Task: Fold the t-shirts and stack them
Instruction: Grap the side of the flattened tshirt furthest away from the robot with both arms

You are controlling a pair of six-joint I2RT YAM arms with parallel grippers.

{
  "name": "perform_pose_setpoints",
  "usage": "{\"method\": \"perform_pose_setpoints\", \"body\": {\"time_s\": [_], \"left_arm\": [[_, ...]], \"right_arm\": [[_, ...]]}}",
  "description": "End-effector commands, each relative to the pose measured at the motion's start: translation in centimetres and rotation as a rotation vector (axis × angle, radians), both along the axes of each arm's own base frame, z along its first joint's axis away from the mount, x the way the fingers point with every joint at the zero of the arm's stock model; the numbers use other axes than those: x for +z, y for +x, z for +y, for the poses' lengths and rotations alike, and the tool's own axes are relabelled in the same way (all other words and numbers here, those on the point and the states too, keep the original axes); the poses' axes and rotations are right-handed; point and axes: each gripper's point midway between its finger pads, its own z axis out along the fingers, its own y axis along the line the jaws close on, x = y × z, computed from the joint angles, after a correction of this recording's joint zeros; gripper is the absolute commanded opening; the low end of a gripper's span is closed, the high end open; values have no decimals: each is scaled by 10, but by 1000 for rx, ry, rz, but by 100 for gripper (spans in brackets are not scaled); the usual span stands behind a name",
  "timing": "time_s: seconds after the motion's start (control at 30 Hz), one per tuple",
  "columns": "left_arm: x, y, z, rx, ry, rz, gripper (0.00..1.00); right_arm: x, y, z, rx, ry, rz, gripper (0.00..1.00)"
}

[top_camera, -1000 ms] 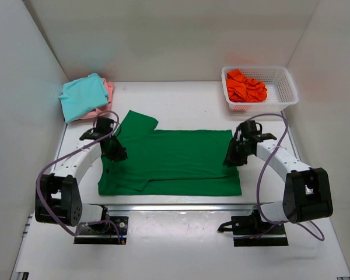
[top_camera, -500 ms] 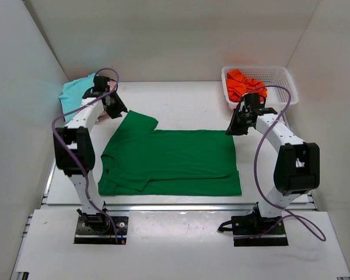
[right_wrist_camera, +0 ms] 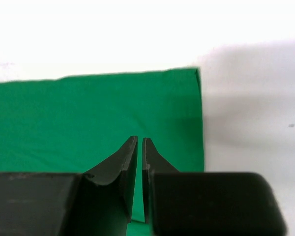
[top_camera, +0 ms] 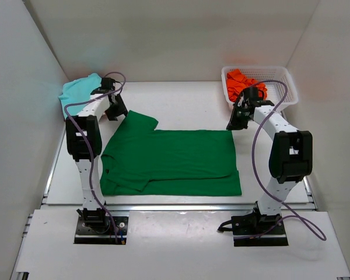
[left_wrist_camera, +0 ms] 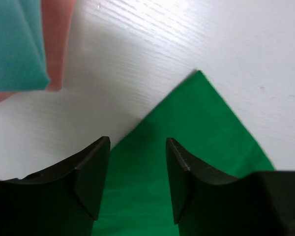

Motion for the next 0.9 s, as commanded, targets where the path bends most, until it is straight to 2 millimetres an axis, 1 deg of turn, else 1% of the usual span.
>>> {"method": "perform_pose_setpoints", "body": {"time_s": [0.0, 0.03, 0.07, 0.13, 0.2, 0.23, 0.27, 0.3, 0.33, 0.37, 0.4, 0.43, 0.47, 0.5, 0.53, 0.57, 0.6, 0.63, 0.67, 0.7, 0.73, 0.77, 0.8, 0.83, 0.87], "left_arm": [[4, 0, 2, -30, 98, 12, 61], [-2, -3, 4, -36, 120, 29, 62], [-2, -2, 1, -42, 122, 29, 62], [-12, -8, -2, -49, 134, 59, 64], [-18, -10, -5, -60, 135, 74, 67], [-23, -10, -7, -69, 131, 79, 66], [-27, -12, -10, -78, 124, 87, 62], [-31, -12, -10, -77, 112, 93, 56], [-30, -10, -14, -88, 105, 85, 50], [-29, -10, -16, -94, 109, 87, 33], [-32, -9, -15, -93, 102, 92, 18], [-32, -9, -16, -93, 93, 93, 12], [-30, -11, -14, -84, 76, 95, 2], [-31, -12, -16, -87, 78, 98, 0], [-34, -14, -15, -86, 65, 104, 0], [-30, -13, -15, -84, 58, 94, 0], [-28, -14, -16, -82, 52, 91, 0], [-22, -13, -13, -76, 48, 80, 0], [-23, -12, -13, -75, 40, 77, 0], [-23, -13, -11, -68, 39, 80, 0], [-22, -14, -14, -77, 34, 79, 0], [-24, -14, -11, -67, 24, 79, 0], [-23, -14, -16, -77, 8, 79, 0], [-23, -13, -14, -71, 8, 74, 0], [-23, -15, -16, -71, 4, 77, 0]], "right_arm": [[11, 17, -4, 8, -24, -40, 7], [13, 21, -5, 0, -20, -49, 7], [13, 23, -8, -7, -23, -48, 8], [12, 27, -7, -9, -19, -51, 8], [6, 27, -8, -11, -16, -36, 7], [10, 30, -8, -12, -14, -46, 8], [7, 29, -8, -7, -18, -38, 8], [7, 31, -10, -12, -27, -39, 8], [5, 31, -8, -3, -19, -35, 8], [-1, 28, -9, -7, -25, -18, 8], [-2, 28, -8, -7, -32, -19, 8], [-1, 31, -9, -12, -32, -28, 7], [-7, 31, -12, -23, -42, -19, 7], [-10, 33, -13, -28, -50, -20, 8], [-15, 33, -17, -46, -67, -17, 9], [-20, 35, -16, -51, -74, -13, 14], [-20, 40, -17, -60, -78, -27, 16], [-24, 42, -20, -78, -84, -21, 20], [-28, 42, -20, -94, -85, -12, 26], [-29, 45, -21, -107, -80, -21, 28], [-32, 48, -20, -115, -81, -25, 30], [-35, 50, -20, -133, -80, -18, 30], [-41, 49, -22, -155, -101, -1, 32], [-42, 51, -27, -172, -128, -1, 32], [-46, 52, -24, -178, -132, 14, 34]]}}
